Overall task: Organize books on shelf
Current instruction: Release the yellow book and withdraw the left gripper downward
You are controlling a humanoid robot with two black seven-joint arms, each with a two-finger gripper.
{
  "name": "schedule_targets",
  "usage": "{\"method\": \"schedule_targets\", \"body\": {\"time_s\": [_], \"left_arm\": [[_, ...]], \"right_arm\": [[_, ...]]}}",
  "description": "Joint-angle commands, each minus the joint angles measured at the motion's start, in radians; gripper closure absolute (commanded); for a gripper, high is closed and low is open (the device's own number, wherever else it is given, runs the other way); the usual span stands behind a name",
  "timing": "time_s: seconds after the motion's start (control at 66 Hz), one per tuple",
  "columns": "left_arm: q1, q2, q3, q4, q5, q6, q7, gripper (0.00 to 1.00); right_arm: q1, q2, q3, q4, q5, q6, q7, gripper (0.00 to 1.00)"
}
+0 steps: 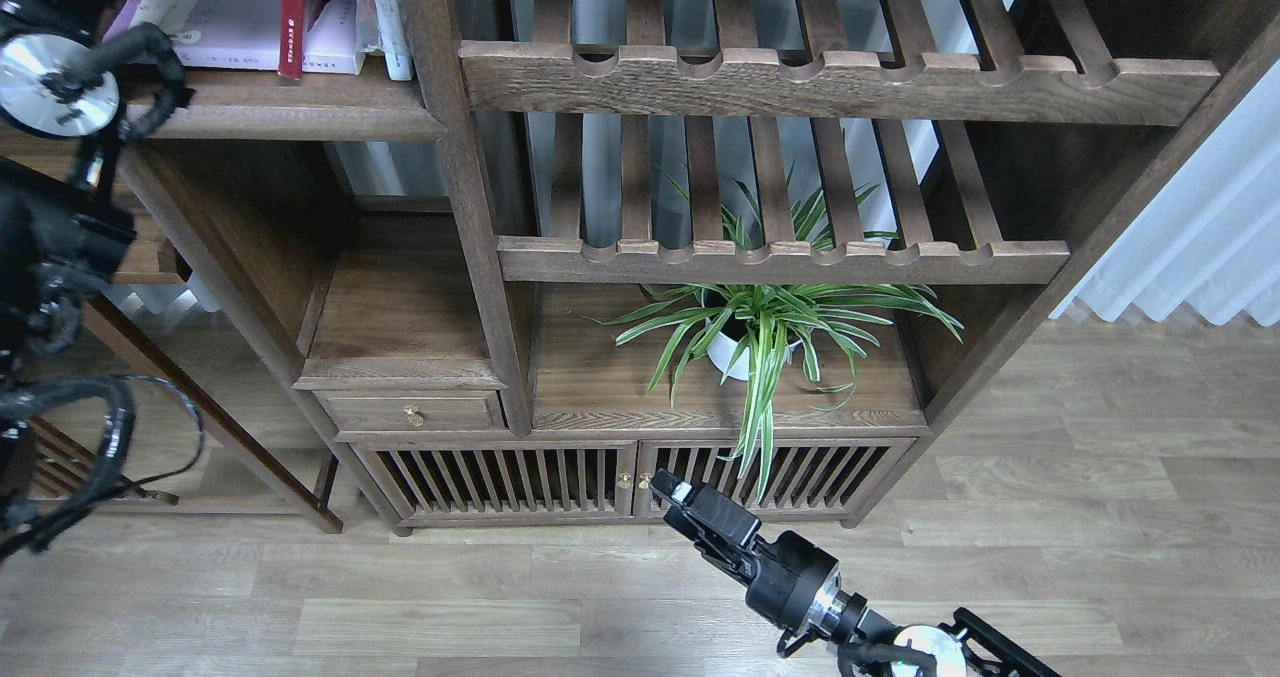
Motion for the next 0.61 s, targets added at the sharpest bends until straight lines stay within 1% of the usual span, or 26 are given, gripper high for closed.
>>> {"method": "schedule_targets", "body": {"time_s": [0.0,0.045,0.136,0.197,0.288,0.333,0.47,0.591], "left_arm": [[0.001,-0.021,0.003,0.05,-0.047,0.0,-0.029,0.96],[-0.001,-0.021,0.012,0.073,-0.047,0.0,-0.031,0.96],[-0.005,-0.009,0.032,0.08,-0.041,0.0,-0.023,0.96],[-0.005,0.011,0.08,0.079,-0.028,0.0,-0.014,0.96],[-0.011,0.083,0.167,0.074,0.025,0.0,-0.026,0.96],[-0.011,0.094,0.185,0.07,0.037,0.0,-0.029,0.96],[-0.007,0.097,0.195,0.064,0.045,0.0,-0.037,0.96],[0.004,0.095,0.189,0.062,0.043,0.0,-0.068,0.96]], "right_arm": [[0.0,0.008,0.0,0.0,0.0,0.0,0.0,0.01],[0.0,0.008,0.0,0.0,0.0,0.0,0.0,0.01],[-0.002,0.008,0.0,0.0,0.0,0.0,0.0,0.01],[-0.002,0.01,0.0,0.0,0.0,0.0,0.0,0.01],[-0.002,0.011,-0.002,0.0,0.0,0.0,0.0,0.01],[0.0,0.016,-0.002,0.0,0.0,0.0,0.0,0.01],[-0.002,0.018,-0.002,0.0,0.0,0.0,0.0,0.01],[-0.002,0.018,0.0,0.0,0.001,0.0,0.0,0.01]]}}
